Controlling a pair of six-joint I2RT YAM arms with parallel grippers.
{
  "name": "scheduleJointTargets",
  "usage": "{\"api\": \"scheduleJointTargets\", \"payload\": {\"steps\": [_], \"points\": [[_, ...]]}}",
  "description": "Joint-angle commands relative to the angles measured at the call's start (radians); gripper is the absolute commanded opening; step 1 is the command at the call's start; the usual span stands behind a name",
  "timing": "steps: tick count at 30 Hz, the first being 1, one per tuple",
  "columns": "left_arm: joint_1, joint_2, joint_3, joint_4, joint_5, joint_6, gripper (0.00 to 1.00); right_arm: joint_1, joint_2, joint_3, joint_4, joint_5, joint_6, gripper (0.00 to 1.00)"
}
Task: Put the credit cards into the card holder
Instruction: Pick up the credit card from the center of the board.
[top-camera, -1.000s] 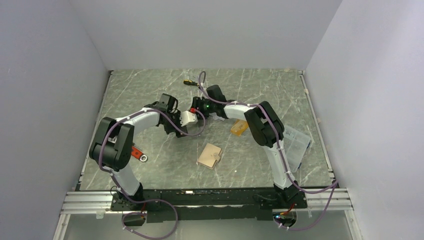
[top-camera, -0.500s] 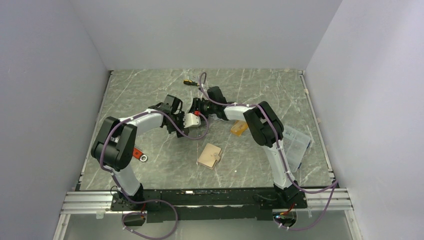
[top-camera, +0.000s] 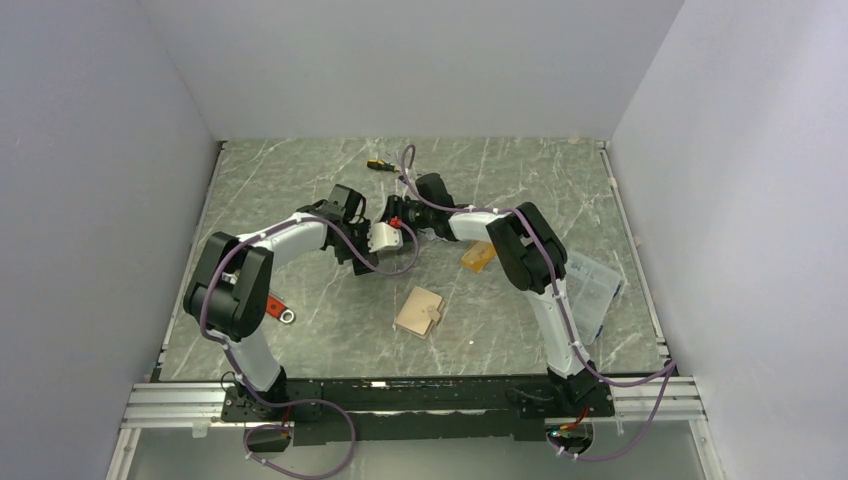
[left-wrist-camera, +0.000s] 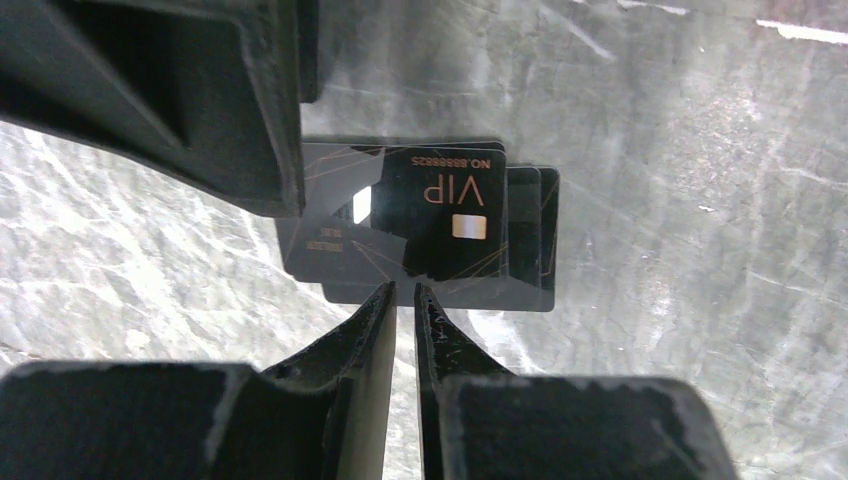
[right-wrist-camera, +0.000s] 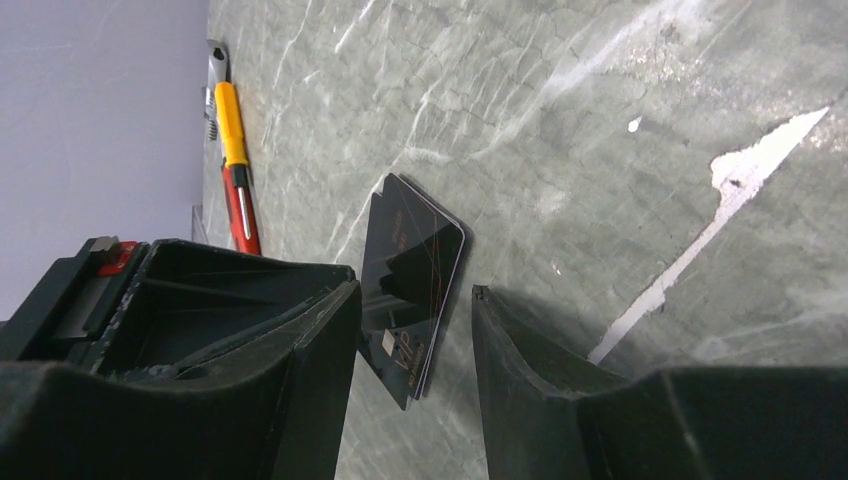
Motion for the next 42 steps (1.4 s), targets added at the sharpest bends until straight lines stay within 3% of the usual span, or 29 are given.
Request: {"api": "scheduleJointTargets", "payload": {"steps": [1,12,24,35,42], "points": [[0.005,-0.036,0.053,-0.018,0.040,0.007,0.18,-0.004,0.049,0.050,-0.091,0.045,-0.016,0.48],[-0.001,0.038,0.011,0.075,-0.069,0.086,0.16,0.013,0.060,0.109,-0.189,0.100,-0.024,0.50],[-0.026,0.060,-0.025,0.103,-0.076,0.099,0.14,0.033,0.063,0.110,-0.274,0.138,0.007,0.50],[-0.050,0.087,-0.007,0.083,-0.057,0.096,0.12,0.041,0.040,0.037,-0.152,0.052,0.109,0.50],[-0.054,0.085,-0.022,0.098,-0.072,0.108,0.11,0.031,0.020,-0.029,0.020,-0.052,0.227,0.48]]}}
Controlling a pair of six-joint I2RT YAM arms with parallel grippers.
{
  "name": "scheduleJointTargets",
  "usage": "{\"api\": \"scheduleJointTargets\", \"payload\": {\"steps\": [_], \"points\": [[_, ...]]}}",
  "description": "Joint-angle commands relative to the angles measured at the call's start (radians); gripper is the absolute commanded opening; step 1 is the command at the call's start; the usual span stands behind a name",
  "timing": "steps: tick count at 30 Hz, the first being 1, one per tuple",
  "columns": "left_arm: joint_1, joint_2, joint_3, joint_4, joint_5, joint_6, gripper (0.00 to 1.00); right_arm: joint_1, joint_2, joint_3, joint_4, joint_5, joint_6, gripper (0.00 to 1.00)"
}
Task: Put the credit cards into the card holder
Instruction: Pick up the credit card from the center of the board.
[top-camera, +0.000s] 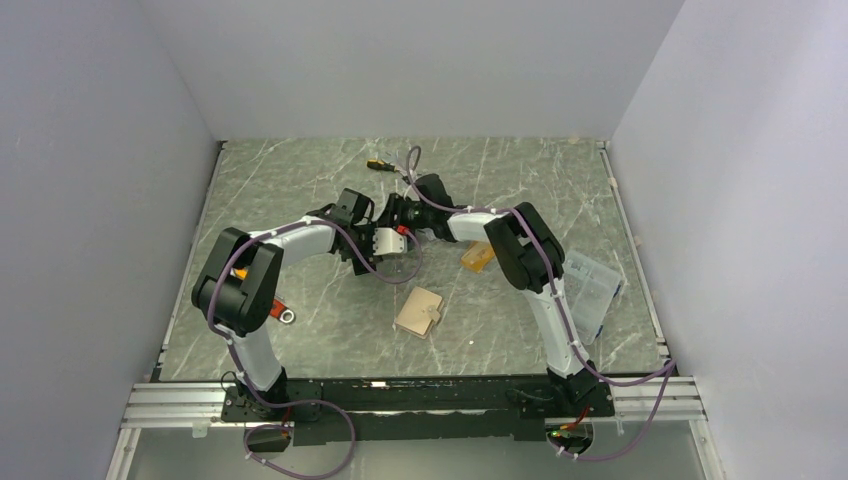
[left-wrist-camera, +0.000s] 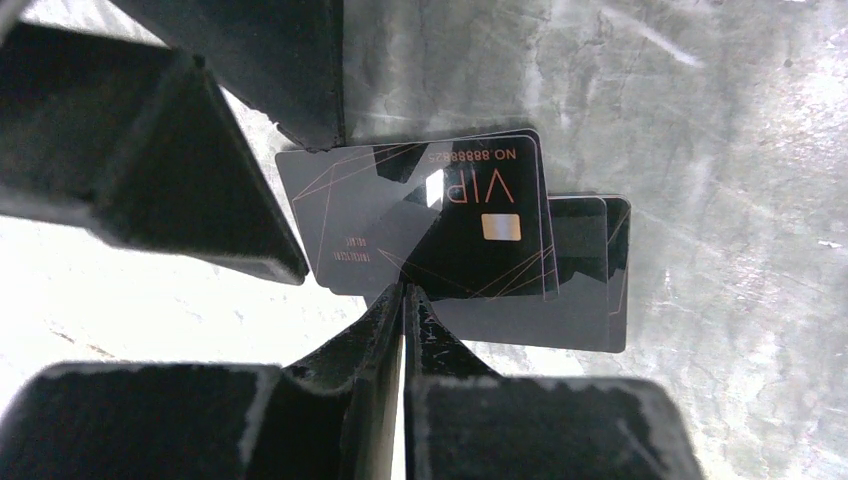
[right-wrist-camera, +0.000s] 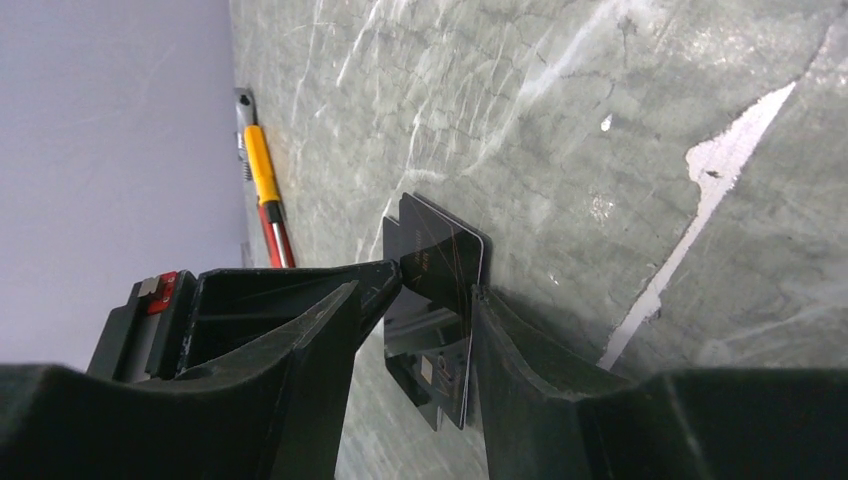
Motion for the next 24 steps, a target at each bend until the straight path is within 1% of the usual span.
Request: {"api": "scheduleJointTargets", "payload": {"steps": [1,9,21,24], "points": [[-0.015,0.038,-0.015,-0.006,0.025,0.014,0.10,0.014,-0.012,-0.076,0.058,-0.095,0.096,0.48],[-0.017,0.033,-0.024,0.006,0.023,0.010,0.10,-0.004,-0.053,-0.157,0.279,-0.171,0.232,0.46],[-0.017,0.034,-0.028,0.009,0.024,0.012,0.09,-0.005,-0.065,-0.166,0.374,-0.199,0.287,0.45],[-0.017,0.032,-0.030,0.009,0.026,0.012,0.08,-0.004,-0.069,-0.152,0.331,-0.190,0.254,0.45]]}}
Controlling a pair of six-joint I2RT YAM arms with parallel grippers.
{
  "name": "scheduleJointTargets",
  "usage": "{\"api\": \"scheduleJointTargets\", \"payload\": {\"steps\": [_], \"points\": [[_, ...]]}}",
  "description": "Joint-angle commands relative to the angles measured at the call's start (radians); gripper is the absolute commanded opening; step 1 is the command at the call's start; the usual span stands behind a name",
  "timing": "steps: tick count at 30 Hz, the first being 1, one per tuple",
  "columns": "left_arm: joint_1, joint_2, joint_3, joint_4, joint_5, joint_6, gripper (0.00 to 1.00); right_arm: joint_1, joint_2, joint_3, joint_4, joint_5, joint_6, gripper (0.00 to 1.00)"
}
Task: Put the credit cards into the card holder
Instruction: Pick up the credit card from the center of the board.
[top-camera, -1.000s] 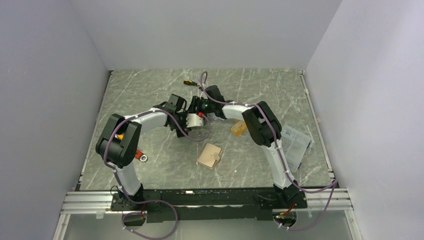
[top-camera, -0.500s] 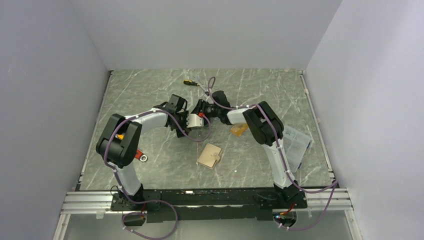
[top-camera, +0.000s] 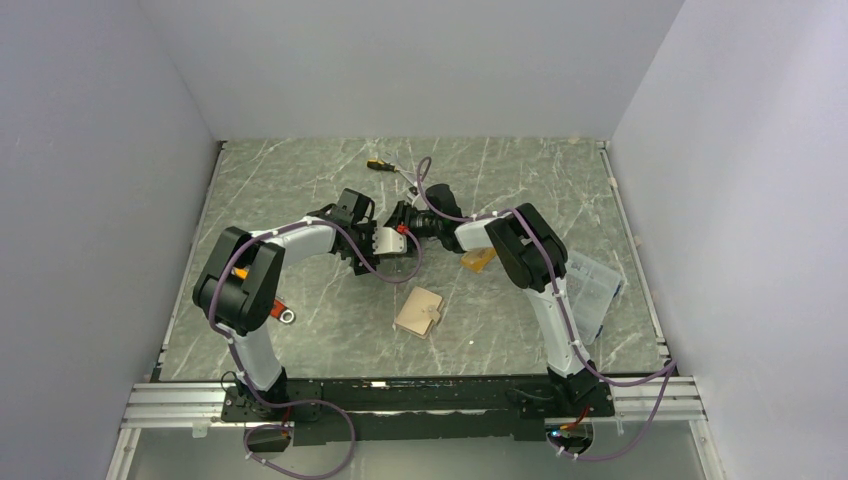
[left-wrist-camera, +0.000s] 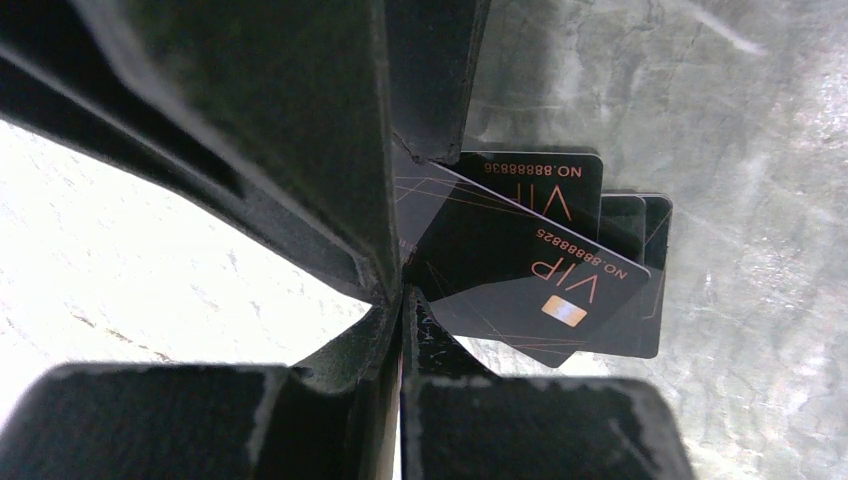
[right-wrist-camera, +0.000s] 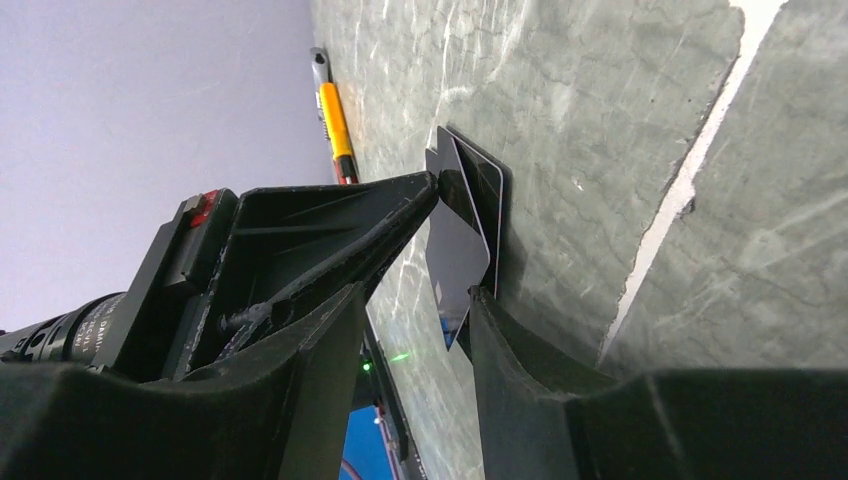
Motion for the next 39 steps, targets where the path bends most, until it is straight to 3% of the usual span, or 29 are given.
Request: {"api": "scheduleJointTargets", "payload": {"steps": [1,17,32,39], "points": [[-0.013,0.024,-0.027,-0.021,0.069,0.004,0.08,0.022,-0.058,0.016,0.041,-0.018,-0.011,0.45],[-0.027,0.011,-0.034,-0.025,0.091,0.004,0.07,0.039,0.008,0.066,0.057,-0.007,0.026,0.38],[-0.027,0.000,-0.026,-0.035,0.114,-0.016,0.05,0.058,0.065,0.111,0.003,0.004,0.016,0.16],[-0.001,-0.040,0.020,-0.100,0.132,-0.039,0.05,0.016,-0.016,0.093,-0.117,0.028,-0.091,0.35]]}}
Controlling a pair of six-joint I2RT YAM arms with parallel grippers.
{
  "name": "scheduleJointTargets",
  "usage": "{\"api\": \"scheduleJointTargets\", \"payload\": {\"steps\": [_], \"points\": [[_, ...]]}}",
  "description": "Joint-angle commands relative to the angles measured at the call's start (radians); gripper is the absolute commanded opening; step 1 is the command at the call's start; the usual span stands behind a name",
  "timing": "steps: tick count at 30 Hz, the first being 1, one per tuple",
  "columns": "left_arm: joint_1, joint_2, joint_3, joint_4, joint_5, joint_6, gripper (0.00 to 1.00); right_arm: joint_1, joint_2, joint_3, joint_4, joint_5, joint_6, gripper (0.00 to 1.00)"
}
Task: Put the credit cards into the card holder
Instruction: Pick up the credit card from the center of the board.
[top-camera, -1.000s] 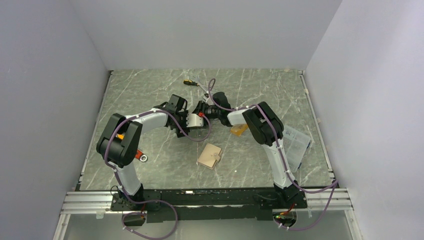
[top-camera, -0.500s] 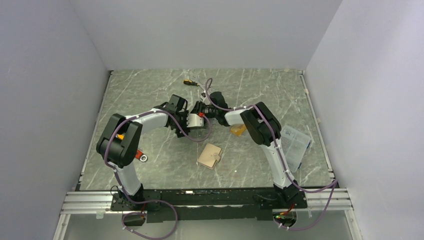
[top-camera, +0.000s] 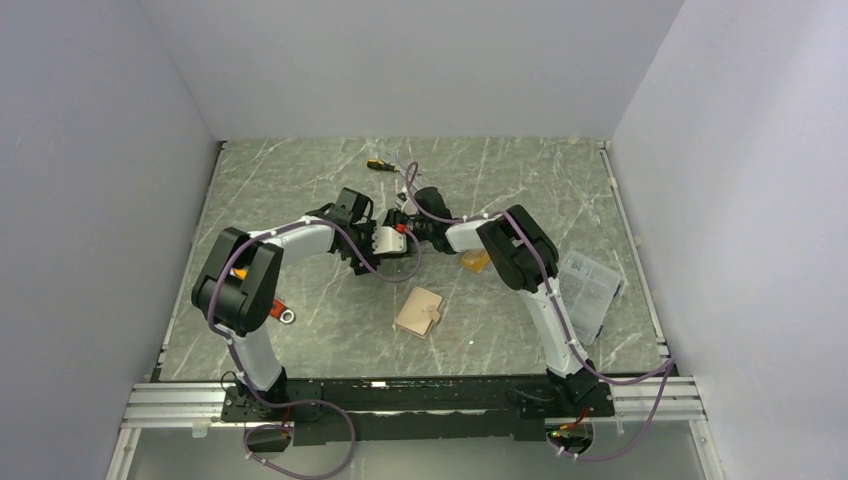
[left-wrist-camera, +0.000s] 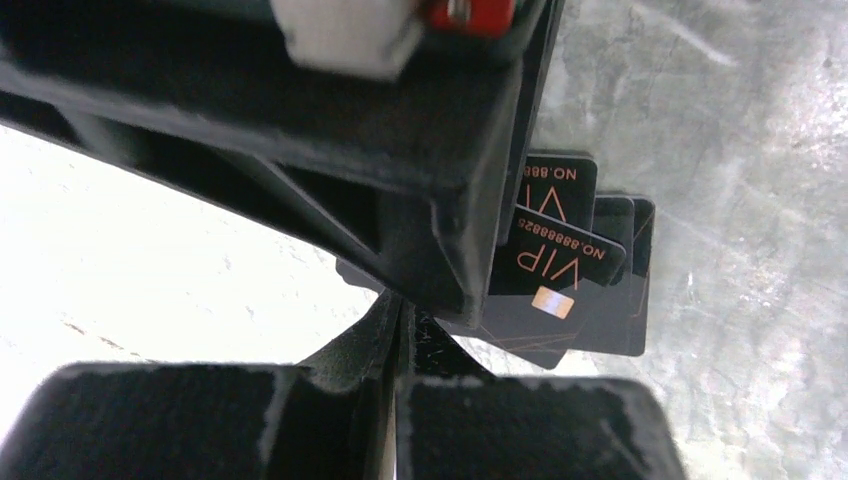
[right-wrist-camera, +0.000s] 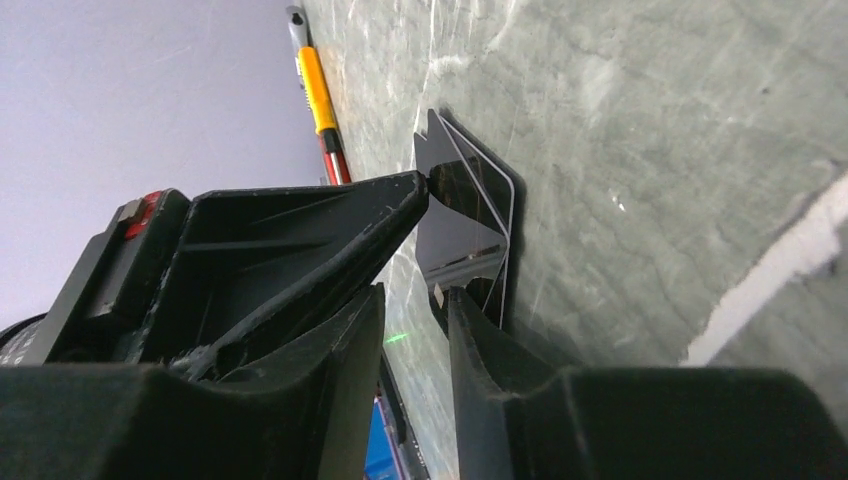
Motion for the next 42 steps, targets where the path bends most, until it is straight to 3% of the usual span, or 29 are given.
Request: {"api": "scheduleJointTargets", "payload": {"steps": [1,8,21,28,42], "points": [[0.010,-0.039,0.045,-0.127,0.119,-0.037,0.05,-0.032,-0.085,0.023,-0.078,0.055,-0.100,0.36],[0.036,-0.077,0.110,-0.225,0.178,-0.060,0.06,-0.044,-0.096,0.048,-0.179,0.089,-0.168,0.38],[0.009,-0.001,0.013,-0.121,0.057,-0.005,0.05,-0.046,-0.108,0.038,-0.217,0.113,-0.200,0.38],[0.007,-0.036,0.020,-0.160,0.123,-0.028,0.05,-0.050,-0.112,0.051,-0.261,0.148,-0.226,0.45],[-0.034,0.010,0.007,-0.150,0.143,-0.037,0.04,-0.036,-0.092,0.097,-0.290,0.155,-0.230,0.46]]}}
